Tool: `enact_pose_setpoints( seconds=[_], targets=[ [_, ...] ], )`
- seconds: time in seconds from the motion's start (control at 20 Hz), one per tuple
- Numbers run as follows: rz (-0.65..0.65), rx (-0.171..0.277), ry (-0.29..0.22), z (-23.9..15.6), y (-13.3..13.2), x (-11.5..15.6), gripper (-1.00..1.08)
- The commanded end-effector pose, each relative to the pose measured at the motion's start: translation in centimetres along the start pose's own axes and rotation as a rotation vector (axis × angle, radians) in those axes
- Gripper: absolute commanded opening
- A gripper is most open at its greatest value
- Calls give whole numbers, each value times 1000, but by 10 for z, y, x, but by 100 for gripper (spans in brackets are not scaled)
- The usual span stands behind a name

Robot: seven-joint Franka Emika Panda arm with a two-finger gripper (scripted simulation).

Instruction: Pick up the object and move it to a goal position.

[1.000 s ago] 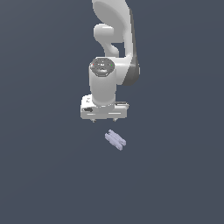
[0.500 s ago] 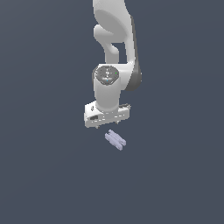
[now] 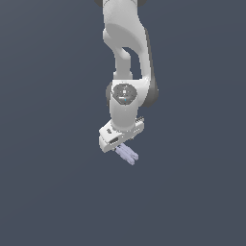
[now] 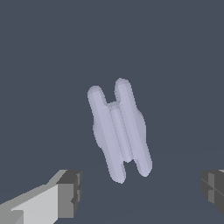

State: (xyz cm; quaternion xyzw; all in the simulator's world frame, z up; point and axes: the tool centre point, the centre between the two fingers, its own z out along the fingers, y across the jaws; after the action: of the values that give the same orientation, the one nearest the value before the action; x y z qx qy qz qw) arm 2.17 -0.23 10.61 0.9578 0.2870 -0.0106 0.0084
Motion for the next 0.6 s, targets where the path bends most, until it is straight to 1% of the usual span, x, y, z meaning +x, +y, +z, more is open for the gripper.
enact_pose_setpoints(
  seconds=[0.0,0.25,0.55],
  targets=[
    [-72,1,6,6,-2,6,100],
    [-180,4,16,15,-6,15,100],
    [-256,6,24,22,-9,21,100]
  ],
)
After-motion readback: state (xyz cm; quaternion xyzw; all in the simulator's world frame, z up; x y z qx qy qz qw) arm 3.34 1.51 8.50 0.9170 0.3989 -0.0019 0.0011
